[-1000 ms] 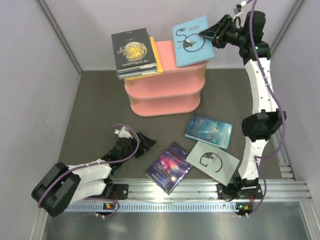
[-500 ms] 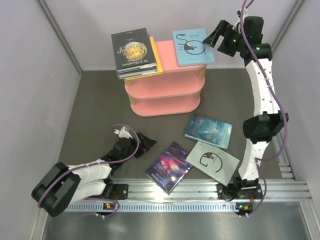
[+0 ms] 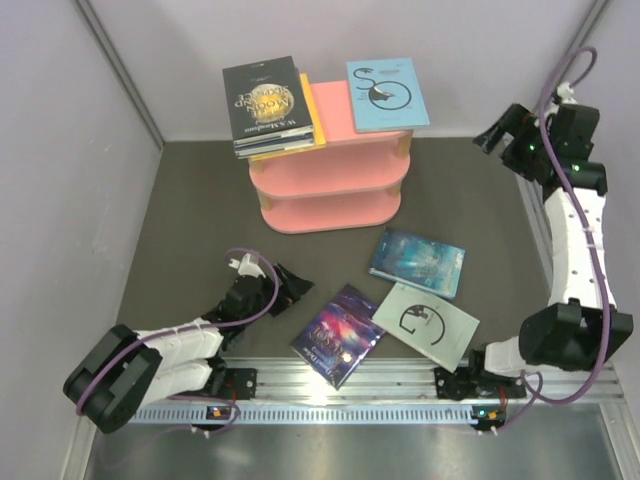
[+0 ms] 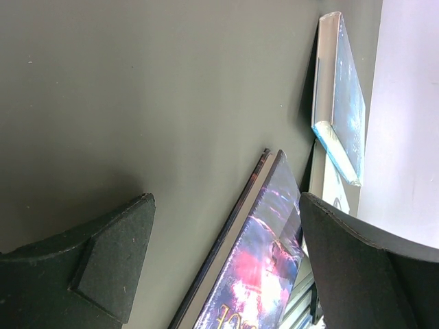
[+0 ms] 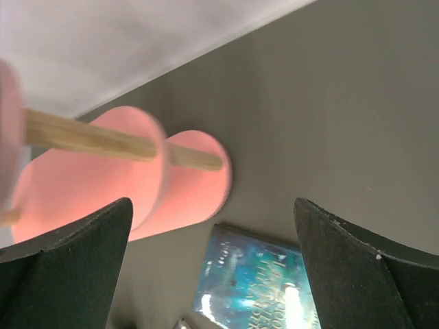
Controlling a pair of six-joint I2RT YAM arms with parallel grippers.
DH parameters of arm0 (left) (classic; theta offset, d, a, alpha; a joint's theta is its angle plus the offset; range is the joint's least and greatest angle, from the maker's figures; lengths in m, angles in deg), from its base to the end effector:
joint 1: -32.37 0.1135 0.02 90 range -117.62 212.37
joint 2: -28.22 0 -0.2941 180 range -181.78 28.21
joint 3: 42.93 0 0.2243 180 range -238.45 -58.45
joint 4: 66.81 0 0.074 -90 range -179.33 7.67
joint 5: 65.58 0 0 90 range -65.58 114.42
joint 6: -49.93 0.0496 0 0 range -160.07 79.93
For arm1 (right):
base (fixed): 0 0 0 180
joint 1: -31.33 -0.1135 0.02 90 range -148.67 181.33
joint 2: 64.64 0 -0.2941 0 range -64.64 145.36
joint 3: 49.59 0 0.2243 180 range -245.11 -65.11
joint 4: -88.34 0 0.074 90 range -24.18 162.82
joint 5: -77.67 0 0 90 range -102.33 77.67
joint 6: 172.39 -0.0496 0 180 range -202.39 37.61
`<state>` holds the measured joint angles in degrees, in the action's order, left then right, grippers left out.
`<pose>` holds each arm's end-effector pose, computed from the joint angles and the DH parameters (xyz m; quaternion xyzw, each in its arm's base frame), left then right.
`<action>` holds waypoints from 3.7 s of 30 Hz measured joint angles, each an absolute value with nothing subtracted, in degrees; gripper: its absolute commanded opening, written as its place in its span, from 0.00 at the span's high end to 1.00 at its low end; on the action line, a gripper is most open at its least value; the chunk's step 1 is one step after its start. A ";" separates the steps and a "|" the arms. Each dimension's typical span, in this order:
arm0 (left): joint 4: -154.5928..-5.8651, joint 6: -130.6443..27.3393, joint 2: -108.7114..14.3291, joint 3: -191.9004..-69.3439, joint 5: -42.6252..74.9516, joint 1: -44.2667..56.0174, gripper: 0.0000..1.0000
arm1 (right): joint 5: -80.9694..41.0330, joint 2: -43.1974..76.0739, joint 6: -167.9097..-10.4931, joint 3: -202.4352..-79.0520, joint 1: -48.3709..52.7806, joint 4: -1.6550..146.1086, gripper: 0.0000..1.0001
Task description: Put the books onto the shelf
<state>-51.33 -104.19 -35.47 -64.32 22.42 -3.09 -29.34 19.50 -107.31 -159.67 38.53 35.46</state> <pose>0.1341 -0.0976 0.1704 -0.2019 0.8275 -0.4096 0.3268 0.2994 -0.0232 0.4492 0.1589 0.8315 0.2042 0.4916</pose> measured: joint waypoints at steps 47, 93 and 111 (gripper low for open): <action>-48.64 -101.41 -39.01 -65.41 18.64 -3.15 0.10 | -42.04 1.49 -131.93 -81.12 44.94 79.17 1.00; -36.90 -139.66 -68.10 -86.70 46.51 -38.41 0.02 | -36.95 -49.92 -148.84 -86.63 26.21 36.73 1.00; -44.79 -141.67 -54.42 -82.24 57.29 -41.77 0.01 | -41.15 -49.40 -151.23 -86.54 25.81 36.31 1.00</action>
